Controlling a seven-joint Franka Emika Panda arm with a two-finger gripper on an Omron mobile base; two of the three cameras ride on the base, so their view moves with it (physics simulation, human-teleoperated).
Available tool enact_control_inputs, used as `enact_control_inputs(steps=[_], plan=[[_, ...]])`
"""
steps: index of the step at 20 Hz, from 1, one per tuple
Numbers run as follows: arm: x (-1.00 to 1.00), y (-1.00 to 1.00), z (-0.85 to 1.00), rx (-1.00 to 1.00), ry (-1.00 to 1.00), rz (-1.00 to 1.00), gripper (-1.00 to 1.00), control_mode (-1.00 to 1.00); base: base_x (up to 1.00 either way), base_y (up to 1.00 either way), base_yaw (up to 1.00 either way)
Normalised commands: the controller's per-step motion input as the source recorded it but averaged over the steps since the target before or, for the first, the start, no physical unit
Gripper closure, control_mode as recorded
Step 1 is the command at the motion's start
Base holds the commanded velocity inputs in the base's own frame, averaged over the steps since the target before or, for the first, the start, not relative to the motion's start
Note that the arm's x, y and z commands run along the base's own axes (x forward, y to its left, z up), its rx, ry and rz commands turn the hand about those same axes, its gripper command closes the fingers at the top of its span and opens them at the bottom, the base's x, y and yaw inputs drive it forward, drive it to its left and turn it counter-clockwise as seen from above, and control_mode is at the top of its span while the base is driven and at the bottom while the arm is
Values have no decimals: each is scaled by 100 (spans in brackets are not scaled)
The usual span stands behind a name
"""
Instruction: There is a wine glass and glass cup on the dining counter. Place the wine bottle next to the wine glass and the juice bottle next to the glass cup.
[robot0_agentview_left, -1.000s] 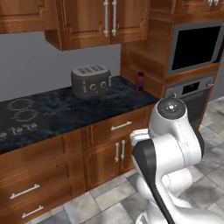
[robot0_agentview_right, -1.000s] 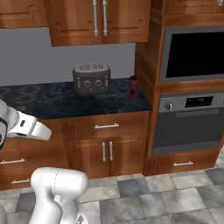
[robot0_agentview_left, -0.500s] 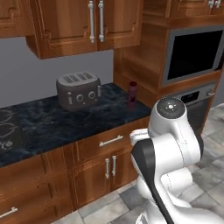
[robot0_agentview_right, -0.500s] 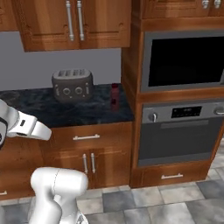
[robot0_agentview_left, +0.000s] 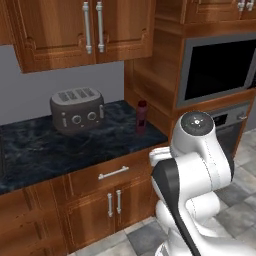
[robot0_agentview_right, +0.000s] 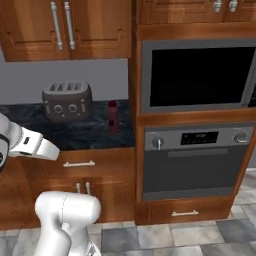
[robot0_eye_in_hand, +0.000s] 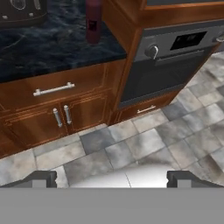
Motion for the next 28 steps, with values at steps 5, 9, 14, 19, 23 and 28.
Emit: enact_control_inputs(steps=[5, 9, 14, 19, 23, 28], plan=[[0, 0, 0, 0, 0, 0, -100, 100, 72, -33, 14], [0, 0, 0, 0, 0, 0, -100, 100, 72, -32, 15], [0, 0, 0, 0, 0, 0, -100, 100, 65, -26, 14], [0, 0, 0, 0, 0, 0, -100, 100, 27, -2, 17], [0, 0, 0, 0, 0, 0, -100, 100, 44, 0, 18], [0, 0, 0, 0, 0, 0, -100, 100, 58, 0, 11]])
